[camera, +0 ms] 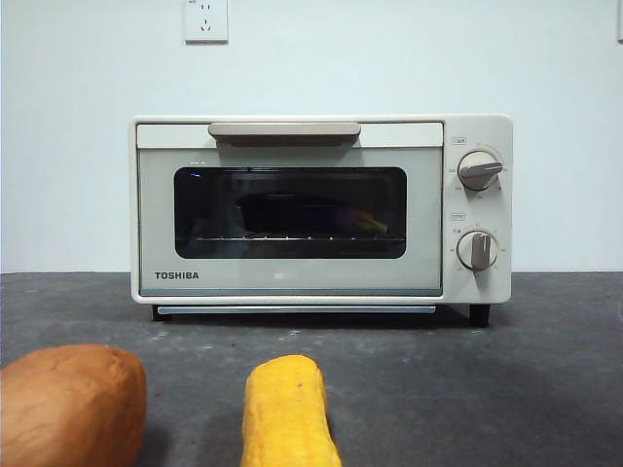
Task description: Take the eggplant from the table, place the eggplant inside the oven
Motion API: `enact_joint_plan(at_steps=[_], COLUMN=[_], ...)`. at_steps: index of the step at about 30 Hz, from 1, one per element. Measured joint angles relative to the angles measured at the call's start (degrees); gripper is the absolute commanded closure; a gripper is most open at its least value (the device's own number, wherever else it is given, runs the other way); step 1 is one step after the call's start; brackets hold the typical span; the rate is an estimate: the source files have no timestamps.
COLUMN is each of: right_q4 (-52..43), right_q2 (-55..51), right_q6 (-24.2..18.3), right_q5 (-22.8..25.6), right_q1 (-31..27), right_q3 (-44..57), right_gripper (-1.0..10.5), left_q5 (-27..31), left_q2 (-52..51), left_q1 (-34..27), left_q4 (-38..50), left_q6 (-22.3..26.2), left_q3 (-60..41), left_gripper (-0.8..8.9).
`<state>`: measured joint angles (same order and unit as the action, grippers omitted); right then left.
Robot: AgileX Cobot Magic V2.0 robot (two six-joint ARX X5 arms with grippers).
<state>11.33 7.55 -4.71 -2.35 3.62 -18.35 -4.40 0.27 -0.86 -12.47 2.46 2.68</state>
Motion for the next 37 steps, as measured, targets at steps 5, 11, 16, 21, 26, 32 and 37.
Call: enact_joint_plan(at_steps=[5,11,16,21,26,32,37], right_q4=[0.46,0.39,-0.26,-1.57,-1.7,-1.7,-1.7], right_q2=[-3.61,-3.93,-3.89,-3.82,-3.82,-3.82,-3.82], right_q6=[0.0,0.04,0.07,0.48,0.5,0.5,0.5], right_q5=[-4.57,-5.22,-5.05,-4.98,-4.98,-4.98,-4.98], right_q1=[-2.58,-2.6,-2.6,-2.6,-2.6,-2.6,-2.6], right_q3=[8.35,14.12,16.7,17.14,17.14,17.14,17.14], right_gripper=[9.4,9.4,9.4,9.4,9.4,9.4,9.4], left_q5=[0.0,0.0,0.0,-0.02,0.0,0.0,0.0], left_q2=[0.0,0.0,0.0,0.0,0.0,0.0,0.0], left_q1=[0.0,0.0,0.0,0.0,0.0,0.0,0.0], left_q4=[0.0,0.0,0.0,0.02,0.02,0.02,0.02], left_q6=[0.0,0.0,0.0,0.0,0.0,0.0,0.0], left_q3=[0.0,0.0,0.0,0.0,0.0,0.0,0.0], left_gripper=[8.06,8.06,8.06,8.06,8.06,8.06,8.06])
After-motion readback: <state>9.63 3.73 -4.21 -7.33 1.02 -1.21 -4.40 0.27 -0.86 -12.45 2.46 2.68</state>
